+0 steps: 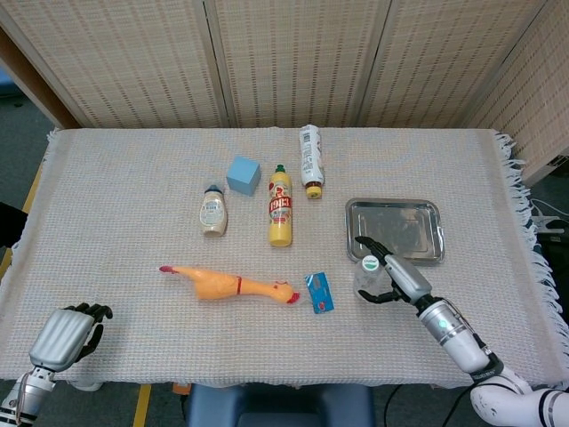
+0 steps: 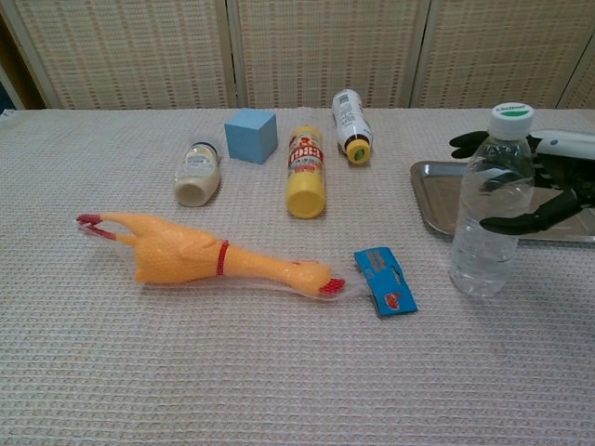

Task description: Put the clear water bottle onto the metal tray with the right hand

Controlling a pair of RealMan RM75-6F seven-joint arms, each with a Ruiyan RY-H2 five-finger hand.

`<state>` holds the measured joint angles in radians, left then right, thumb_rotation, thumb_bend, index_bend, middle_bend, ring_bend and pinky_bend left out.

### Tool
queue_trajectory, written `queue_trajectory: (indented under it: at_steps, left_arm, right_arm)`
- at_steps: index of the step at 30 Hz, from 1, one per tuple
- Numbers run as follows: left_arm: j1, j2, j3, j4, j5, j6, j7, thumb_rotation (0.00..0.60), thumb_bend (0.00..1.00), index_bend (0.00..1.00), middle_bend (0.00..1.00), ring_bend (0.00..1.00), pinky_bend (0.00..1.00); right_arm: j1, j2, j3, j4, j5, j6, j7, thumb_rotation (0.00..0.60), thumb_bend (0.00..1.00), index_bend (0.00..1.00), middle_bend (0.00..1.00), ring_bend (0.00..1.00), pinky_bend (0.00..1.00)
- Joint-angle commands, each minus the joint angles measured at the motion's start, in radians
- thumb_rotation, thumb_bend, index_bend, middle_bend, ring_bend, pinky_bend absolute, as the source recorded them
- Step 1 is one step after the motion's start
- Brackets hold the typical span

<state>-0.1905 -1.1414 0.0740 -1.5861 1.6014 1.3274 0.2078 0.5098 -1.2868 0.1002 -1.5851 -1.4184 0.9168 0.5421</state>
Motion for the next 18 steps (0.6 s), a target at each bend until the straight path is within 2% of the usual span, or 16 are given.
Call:
queue_trajectory:
  at_steps: [1,4,7,10,15,18]
  left_arm:
    - [0.001,0.0,0.0,0.002,0.004,0.004,-0.002,0.6,0.61,0.41,0.48,0.45,0.61]
    - [0.0,0.001,0.0,0.003,0.001,0.0,-0.005,0.6,0.61,0.41,0.48,0.45,0.61]
    - [-0.001,0.0,0.0,0.002,0.001,-0.003,-0.004,0.6,0.61,0.41,0.48,0.45,0.61]
    - [-0.002,0.0,0.001,0.002,0.001,-0.005,-0.001,0.6,0.61,0.41,0.48,0.45,0.61]
    - [-0.002,0.001,0.002,0.003,0.004,-0.005,-0.005,0.6,0.61,0.41,0.48,0.45,0.61]
    - [-0.002,0.002,0.002,0.002,0.003,-0.006,-0.007,0.6,0.61,0.41,0.48,0.45,0.61]
  right_arm:
    - [-0.012,-0.023,0.011,0.01,0.028,0.034,-0.032,0.6,0.03,0.21,0.09,0.03,0.16]
    - [-0.025,-0.036,0.021,0.008,0.055,0.061,-0.063,0.6,0.03,0.46,0.31,0.18,0.25]
    - [-0.036,-0.044,0.031,0.004,0.076,0.092,-0.104,0.6,0.03,0.66,0.46,0.31,0.37]
    - [-0.045,-0.048,0.043,-0.003,0.091,0.124,-0.152,0.6,0.03,0.75,0.52,0.38,0.44]
    - [-0.059,-0.039,0.066,-0.021,0.097,0.208,-0.288,0.6,0.03,0.79,0.56,0.41,0.49]
    - [-0.072,-0.041,0.091,-0.034,0.097,0.295,-0.418,0.6,0.03,0.81,0.57,0.42,0.51]
